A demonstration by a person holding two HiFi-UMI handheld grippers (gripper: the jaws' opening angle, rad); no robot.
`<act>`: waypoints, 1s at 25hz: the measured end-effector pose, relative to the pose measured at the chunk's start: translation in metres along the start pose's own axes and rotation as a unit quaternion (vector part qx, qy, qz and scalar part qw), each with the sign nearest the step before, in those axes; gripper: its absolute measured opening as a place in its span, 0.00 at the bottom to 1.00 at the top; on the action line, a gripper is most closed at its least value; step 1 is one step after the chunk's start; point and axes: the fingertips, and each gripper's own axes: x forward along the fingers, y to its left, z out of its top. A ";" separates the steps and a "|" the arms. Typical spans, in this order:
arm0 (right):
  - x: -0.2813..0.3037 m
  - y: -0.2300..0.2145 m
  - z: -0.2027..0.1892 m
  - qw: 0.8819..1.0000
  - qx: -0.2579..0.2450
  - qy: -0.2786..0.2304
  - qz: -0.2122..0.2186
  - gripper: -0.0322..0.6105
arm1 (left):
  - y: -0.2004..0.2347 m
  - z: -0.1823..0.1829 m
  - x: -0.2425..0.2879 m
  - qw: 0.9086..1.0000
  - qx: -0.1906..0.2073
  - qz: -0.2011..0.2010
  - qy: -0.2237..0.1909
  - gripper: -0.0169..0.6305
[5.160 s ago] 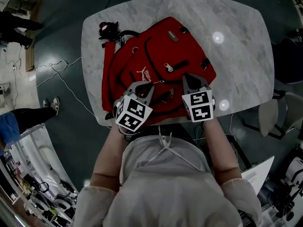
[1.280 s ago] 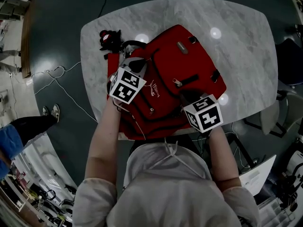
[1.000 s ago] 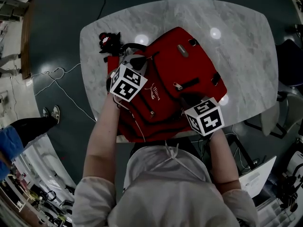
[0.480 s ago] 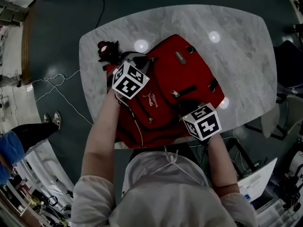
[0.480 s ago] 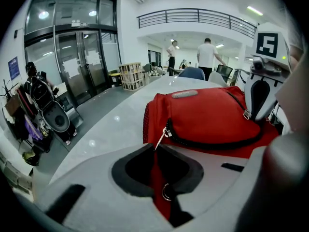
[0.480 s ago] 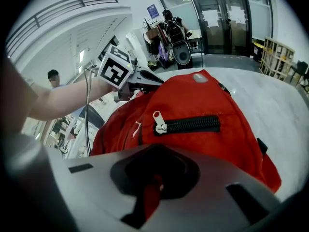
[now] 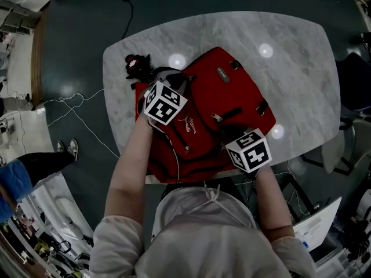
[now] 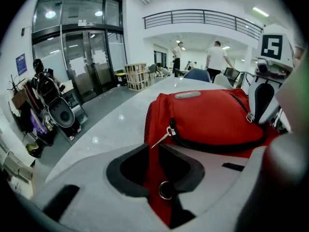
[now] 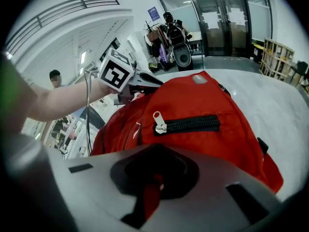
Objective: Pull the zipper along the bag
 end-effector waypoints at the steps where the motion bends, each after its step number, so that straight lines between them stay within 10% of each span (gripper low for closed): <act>1: 0.000 0.000 0.000 1.000 0.000 -0.003 -0.001 0.09 | 0.000 -0.002 -0.003 1.000 -0.008 0.002 0.000 0.14; 11: 0.001 -0.002 0.001 0.999 -0.014 -0.025 -0.015 0.09 | -0.032 -0.008 -0.065 0.993 -0.089 0.035 -0.068 0.25; 18: -0.009 -0.001 0.001 0.995 -0.054 -0.054 -0.071 0.09 | -0.083 0.014 -0.119 0.974 -0.149 0.063 -0.157 0.08; 25: -0.056 0.042 0.027 0.980 -0.111 -0.143 -0.078 0.09 | -0.129 0.039 -0.175 0.963 -0.128 0.101 -0.217 0.05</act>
